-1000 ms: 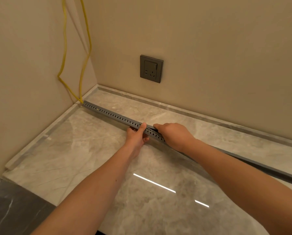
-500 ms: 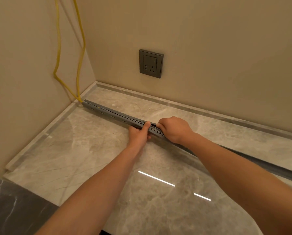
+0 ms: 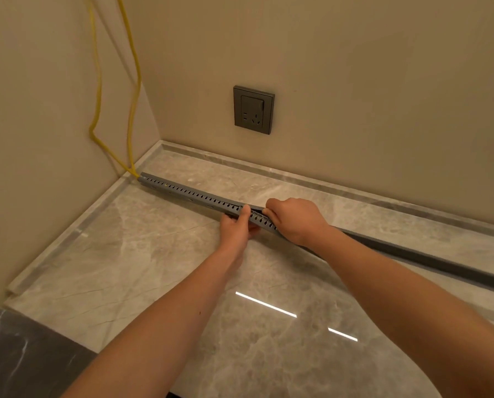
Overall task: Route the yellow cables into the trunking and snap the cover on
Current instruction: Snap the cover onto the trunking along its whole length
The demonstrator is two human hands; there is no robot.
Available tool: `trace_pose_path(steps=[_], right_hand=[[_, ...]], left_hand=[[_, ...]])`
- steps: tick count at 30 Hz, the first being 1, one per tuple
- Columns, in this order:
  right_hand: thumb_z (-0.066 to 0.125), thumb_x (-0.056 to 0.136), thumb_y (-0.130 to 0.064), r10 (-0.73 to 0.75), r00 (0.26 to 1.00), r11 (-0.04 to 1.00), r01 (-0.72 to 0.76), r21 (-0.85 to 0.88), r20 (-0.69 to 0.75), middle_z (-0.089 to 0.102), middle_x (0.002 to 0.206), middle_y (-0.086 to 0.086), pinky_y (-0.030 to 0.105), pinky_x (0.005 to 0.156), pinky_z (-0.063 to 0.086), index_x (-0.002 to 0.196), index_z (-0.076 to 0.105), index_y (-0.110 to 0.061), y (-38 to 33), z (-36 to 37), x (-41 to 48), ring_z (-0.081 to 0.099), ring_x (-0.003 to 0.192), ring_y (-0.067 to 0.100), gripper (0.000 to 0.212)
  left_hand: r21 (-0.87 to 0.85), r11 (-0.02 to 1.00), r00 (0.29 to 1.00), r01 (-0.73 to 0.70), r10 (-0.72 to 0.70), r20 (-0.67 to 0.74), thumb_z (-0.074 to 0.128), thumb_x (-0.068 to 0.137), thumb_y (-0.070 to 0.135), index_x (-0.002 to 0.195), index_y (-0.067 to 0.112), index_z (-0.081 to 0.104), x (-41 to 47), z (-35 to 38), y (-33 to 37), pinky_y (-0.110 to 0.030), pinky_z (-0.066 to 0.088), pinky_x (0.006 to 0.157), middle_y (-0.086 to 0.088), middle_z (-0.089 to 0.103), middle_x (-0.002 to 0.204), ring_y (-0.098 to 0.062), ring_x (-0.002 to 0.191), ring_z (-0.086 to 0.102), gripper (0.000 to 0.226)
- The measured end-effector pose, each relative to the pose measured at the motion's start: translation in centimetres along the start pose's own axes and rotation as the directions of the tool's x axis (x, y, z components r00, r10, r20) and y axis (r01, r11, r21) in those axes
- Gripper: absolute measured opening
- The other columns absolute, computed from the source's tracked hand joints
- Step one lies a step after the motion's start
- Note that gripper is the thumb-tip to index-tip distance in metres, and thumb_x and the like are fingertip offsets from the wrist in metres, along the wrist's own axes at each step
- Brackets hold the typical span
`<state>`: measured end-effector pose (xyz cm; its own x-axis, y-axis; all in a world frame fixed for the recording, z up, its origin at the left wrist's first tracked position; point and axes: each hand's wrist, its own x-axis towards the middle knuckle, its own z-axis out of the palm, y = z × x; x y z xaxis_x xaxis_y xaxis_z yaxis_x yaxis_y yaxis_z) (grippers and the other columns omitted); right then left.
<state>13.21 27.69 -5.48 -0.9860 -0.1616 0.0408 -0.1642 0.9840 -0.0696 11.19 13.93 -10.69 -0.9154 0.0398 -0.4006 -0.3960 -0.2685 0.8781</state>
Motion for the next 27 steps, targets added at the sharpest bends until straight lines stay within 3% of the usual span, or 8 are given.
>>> trace_pose_path(steps=[2,6,9,12,17,22,27], right_hand=[[0.029,0.103,-0.038,-0.012,1.000,1.000,0.012,0.008,-0.001,0.065,0.083,0.011,0.033,0.058,0.034,0.102,0.053,-0.012,-0.2,0.3,-0.4,0.048,0.065,0.027,0.036],[0.028,0.104,-0.037,-0.037,0.999,0.999,0.038,-0.023,0.031,0.066,0.086,0.011,0.032,0.059,0.032,0.105,0.053,-0.010,-0.5,0.2,-0.5,0.049,0.067,0.029,0.037],[0.030,0.104,-0.034,-0.045,0.996,0.998,0.049,-0.048,0.083,0.066,0.089,0.013,0.033,0.059,0.032,0.106,0.051,-0.007,-0.7,0.2,-0.1,0.046,0.067,0.028,0.035],[0.036,0.102,-0.027,-0.067,0.991,0.998,0.066,0.016,0.117,0.066,0.094,0.014,0.033,0.060,0.037,0.112,0.052,-0.008,-1.3,0.3,0.5,0.057,0.077,0.031,0.026],[0.040,0.101,-0.023,-0.089,0.983,0.996,0.084,0.040,0.161,0.066,0.093,0.011,0.035,0.064,0.046,0.116,0.057,-0.014,-1.5,-0.4,1.7,0.060,0.082,0.030,0.025],[0.042,0.100,-0.022,-0.073,0.982,0.997,0.077,-0.014,0.176,0.065,0.091,0.012,0.031,0.061,0.038,0.111,0.061,-0.012,-1.8,-0.5,2.5,0.060,0.081,0.031,0.024],[0.039,0.101,-0.027,-0.027,0.993,1.000,0.026,0.008,0.117,0.066,0.095,0.013,0.032,0.063,0.040,0.110,0.062,-0.012,-1.8,-0.3,2.0,0.060,0.086,0.032,0.029]], left_hand=[[-0.033,0.999,1.000,0.007,-0.007,-0.005,0.053,0.098,0.026,0.127,-0.002,0.041,-0.1,-0.2,-0.1,-0.036,0.057,0.080,-0.022,0.063,0.115,-0.028,0.102,0.065,0.042],[-0.180,0.980,0.995,0.088,-0.095,-0.032,0.053,0.097,0.026,0.127,0.000,0.043,0.3,-1.0,0.5,-0.031,0.059,0.064,-0.021,0.062,0.119,-0.023,0.097,0.066,0.041],[-0.188,0.969,0.987,0.159,-0.163,-0.007,0.054,0.097,0.024,0.126,0.002,0.045,0.8,-1.2,0.8,-0.040,0.057,0.080,-0.019,0.062,0.120,-0.026,0.105,0.064,0.038],[-0.209,0.958,0.981,0.196,-0.194,0.029,0.055,0.097,0.022,0.122,0.004,0.047,1.1,-1.6,1.0,-0.048,0.051,0.095,-0.017,0.064,0.115,-0.029,0.110,0.062,0.032],[-0.229,0.950,0.977,0.212,-0.200,0.074,0.057,0.095,0.020,0.118,0.006,0.050,1.4,-2.3,1.1,-0.048,0.051,0.095,-0.017,0.066,0.111,-0.028,0.105,0.065,0.028],[-0.218,0.958,0.982,0.187,-0.178,0.059,0.058,0.095,0.018,0.118,0.005,0.049,1.4,-2.2,1.0,-0.047,0.053,0.090,-0.018,0.065,0.114,-0.029,0.106,0.065,0.028],[-0.186,0.974,0.991,0.132,-0.130,0.024,0.060,0.094,0.019,0.123,0.002,0.049,1.5,-2.0,0.7,-0.047,0.053,0.092,-0.019,0.064,0.117,-0.030,0.108,0.064,0.036]])
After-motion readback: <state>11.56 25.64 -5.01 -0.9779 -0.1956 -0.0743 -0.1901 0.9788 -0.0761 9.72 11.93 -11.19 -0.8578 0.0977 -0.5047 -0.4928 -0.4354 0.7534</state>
